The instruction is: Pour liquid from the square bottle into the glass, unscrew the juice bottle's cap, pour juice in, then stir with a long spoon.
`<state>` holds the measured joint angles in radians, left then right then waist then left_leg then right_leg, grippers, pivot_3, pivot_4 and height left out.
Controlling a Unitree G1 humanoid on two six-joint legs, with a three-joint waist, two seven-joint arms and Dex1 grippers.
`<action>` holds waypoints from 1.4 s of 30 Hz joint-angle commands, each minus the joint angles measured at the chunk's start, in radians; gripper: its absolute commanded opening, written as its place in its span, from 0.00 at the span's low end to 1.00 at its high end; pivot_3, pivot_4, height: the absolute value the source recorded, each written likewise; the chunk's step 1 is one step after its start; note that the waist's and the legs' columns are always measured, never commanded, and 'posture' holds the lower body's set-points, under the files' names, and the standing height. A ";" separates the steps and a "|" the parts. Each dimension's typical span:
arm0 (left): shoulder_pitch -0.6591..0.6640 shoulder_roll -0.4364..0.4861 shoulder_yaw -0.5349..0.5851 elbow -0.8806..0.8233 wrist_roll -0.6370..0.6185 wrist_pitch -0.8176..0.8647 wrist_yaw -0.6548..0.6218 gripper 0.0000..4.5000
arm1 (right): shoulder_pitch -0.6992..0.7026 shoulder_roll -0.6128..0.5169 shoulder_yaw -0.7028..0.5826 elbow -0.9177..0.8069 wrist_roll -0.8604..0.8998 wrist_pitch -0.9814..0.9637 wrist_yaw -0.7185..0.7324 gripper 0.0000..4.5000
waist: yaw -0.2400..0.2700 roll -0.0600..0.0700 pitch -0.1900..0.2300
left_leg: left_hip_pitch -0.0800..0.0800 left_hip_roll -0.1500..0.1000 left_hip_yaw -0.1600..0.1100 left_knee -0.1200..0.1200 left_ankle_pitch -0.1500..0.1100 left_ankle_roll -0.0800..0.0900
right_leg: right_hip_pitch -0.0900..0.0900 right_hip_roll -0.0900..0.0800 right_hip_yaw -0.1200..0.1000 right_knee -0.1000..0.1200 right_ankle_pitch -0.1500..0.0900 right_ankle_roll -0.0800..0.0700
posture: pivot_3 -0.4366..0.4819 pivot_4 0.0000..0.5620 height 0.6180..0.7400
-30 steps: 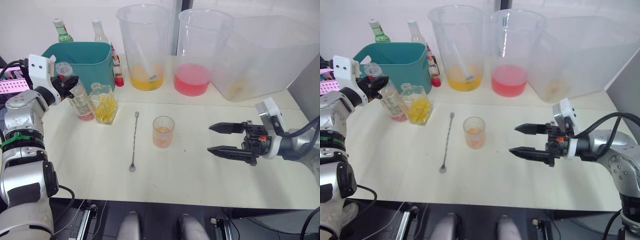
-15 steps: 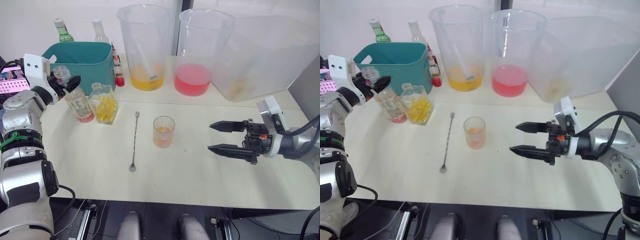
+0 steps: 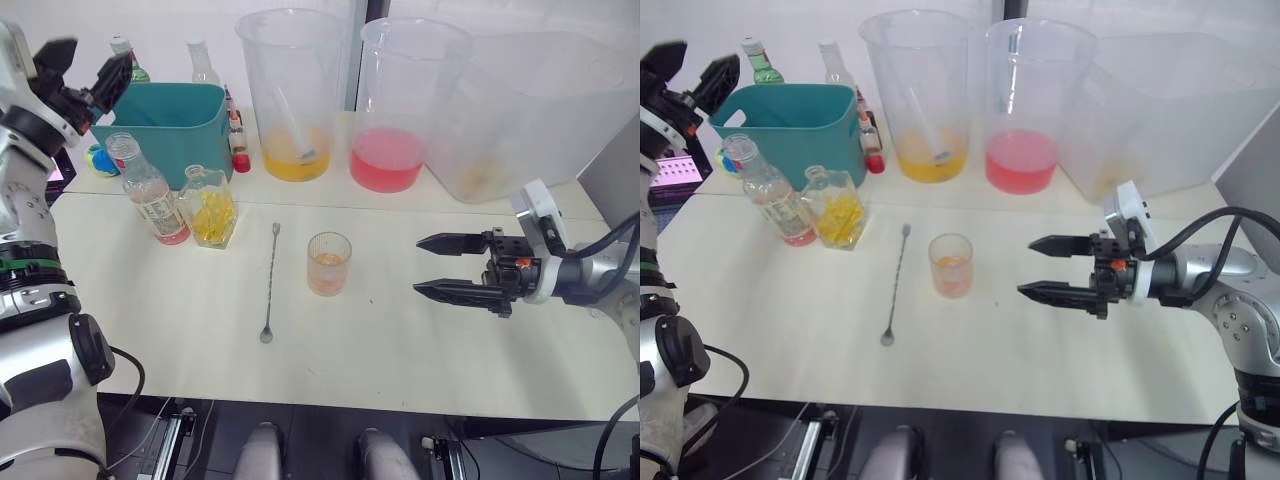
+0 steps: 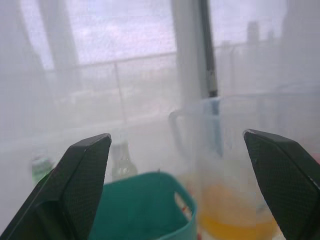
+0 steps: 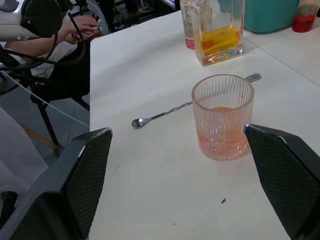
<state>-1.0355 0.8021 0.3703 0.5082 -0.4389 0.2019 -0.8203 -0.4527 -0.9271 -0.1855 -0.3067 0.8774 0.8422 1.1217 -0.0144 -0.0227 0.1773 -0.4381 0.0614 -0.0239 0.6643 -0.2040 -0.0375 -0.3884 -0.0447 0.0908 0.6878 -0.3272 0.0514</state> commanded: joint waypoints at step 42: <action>1.207 -0.100 0.075 -0.659 -0.190 0.222 -0.198 1.00 | 0.477 0.005 -0.354 -0.044 -0.041 0.021 -0.172 1.00 | -0.012 -0.010 -0.008 | 0.023 0.024 0.062 -0.006 -0.012 0.006 | -0.011 0.018 0.053 -0.005 0.002 -0.002 | 0.48 0.27 0.89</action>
<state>0.1659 0.7093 0.4458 -0.1022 -0.5846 0.3827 -1.0319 0.0232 -0.9096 -0.5099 -0.3117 0.8090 0.8600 0.9365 -0.0263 -0.0325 0.1695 -0.4152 0.0858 0.0372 0.6582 -0.2164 -0.0318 -0.3985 -0.0264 0.1440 0.6824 -0.3255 0.0499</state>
